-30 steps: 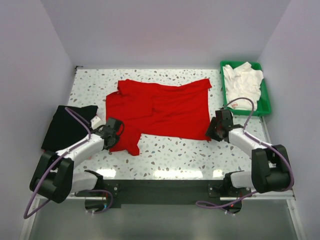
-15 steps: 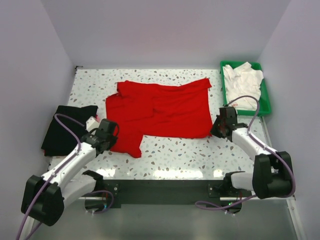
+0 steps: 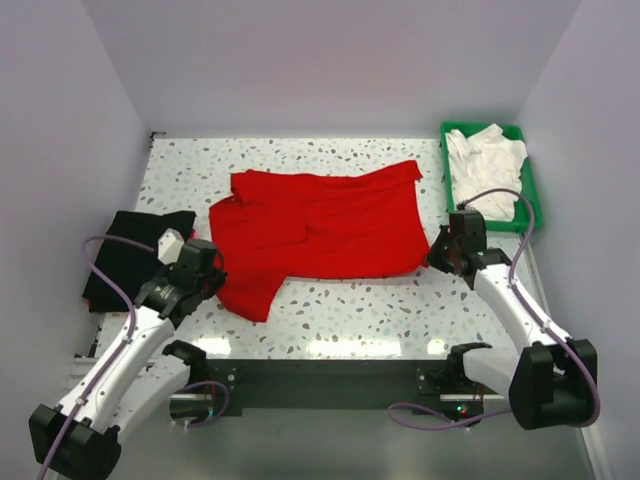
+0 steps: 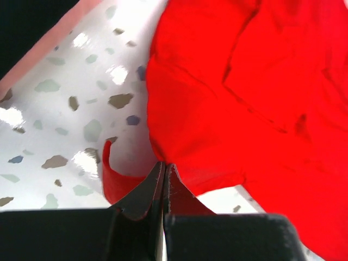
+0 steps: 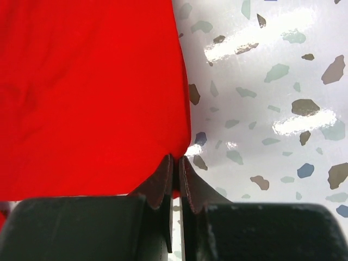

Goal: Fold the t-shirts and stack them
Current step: Flatten the tshirt out

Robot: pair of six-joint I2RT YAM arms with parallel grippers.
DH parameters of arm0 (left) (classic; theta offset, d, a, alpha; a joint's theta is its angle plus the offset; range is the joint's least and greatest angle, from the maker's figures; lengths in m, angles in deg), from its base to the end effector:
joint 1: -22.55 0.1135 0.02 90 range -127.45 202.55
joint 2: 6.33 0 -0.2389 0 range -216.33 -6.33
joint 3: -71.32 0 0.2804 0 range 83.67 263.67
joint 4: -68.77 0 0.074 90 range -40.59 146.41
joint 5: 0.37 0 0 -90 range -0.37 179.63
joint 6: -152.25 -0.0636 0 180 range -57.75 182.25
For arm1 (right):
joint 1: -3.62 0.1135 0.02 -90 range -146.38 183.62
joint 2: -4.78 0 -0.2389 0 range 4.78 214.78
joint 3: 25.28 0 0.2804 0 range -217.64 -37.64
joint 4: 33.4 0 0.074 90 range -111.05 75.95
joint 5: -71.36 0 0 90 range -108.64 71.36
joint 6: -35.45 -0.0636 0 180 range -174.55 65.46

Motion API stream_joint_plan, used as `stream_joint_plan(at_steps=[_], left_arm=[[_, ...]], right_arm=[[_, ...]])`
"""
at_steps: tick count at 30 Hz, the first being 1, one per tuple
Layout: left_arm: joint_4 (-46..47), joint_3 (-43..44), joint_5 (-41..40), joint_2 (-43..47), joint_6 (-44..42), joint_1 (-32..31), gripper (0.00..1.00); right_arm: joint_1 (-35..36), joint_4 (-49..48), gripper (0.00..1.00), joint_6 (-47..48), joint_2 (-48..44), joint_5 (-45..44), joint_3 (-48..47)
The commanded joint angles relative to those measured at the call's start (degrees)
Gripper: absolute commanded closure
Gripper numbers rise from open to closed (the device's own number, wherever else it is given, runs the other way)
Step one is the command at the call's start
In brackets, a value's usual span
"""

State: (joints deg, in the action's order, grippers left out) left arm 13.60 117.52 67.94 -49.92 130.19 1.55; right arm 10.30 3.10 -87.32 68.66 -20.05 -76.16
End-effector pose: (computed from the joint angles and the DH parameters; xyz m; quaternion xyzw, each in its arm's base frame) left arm 0.2026 -0.0526 0.1853 -0.4259 0.8292 -0.0937 0.3498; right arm 0.2757 0.0307 0.1603 0.2159 0.9129 0.1059 0.3297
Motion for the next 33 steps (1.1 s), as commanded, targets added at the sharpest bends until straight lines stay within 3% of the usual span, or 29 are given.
stream_joint_plan(at_steps=[1, 5, 12, 18, 24, 33], left_arm=[[-0.88, 7.27, -1.16, 1.76, -4.83, 0.34, 1.0], [-0.53, 20.0, -3.09, 0.97, -10.79, 0.34, 1.0], [2.01, 49.95, -2.66, -3.34, -19.86, 0.34, 1.0], [6.23, 64.91, -0.02, -4.48, -24.17, 0.34, 1.0], [9.75, 71.18, -0.1, -5.97, -26.11, 0.34, 1.0], [20.82, 67.67, -2.92, -14.93, -30.14, 0.34, 1.0]], right_arm=[[-0.26, 3.09, 1.0, 1.31, -2.79, 1.32, -4.97], [-0.26, 7.23, 1.0, 2.1, -4.2, 1.06, -15.57], [-0.26, 14.52, 1.0, 5.43, -4.9, 0.71, -38.36], [-0.26, 18.83, 1.0, 7.9, -6.74, -0.79, -55.42], [-0.35, 18.41, 1.0, 8.43, -8.42, -0.52, -63.25], [-0.35, 6.74, 1.0, 8.17, -2.19, 0.44, -59.57]])
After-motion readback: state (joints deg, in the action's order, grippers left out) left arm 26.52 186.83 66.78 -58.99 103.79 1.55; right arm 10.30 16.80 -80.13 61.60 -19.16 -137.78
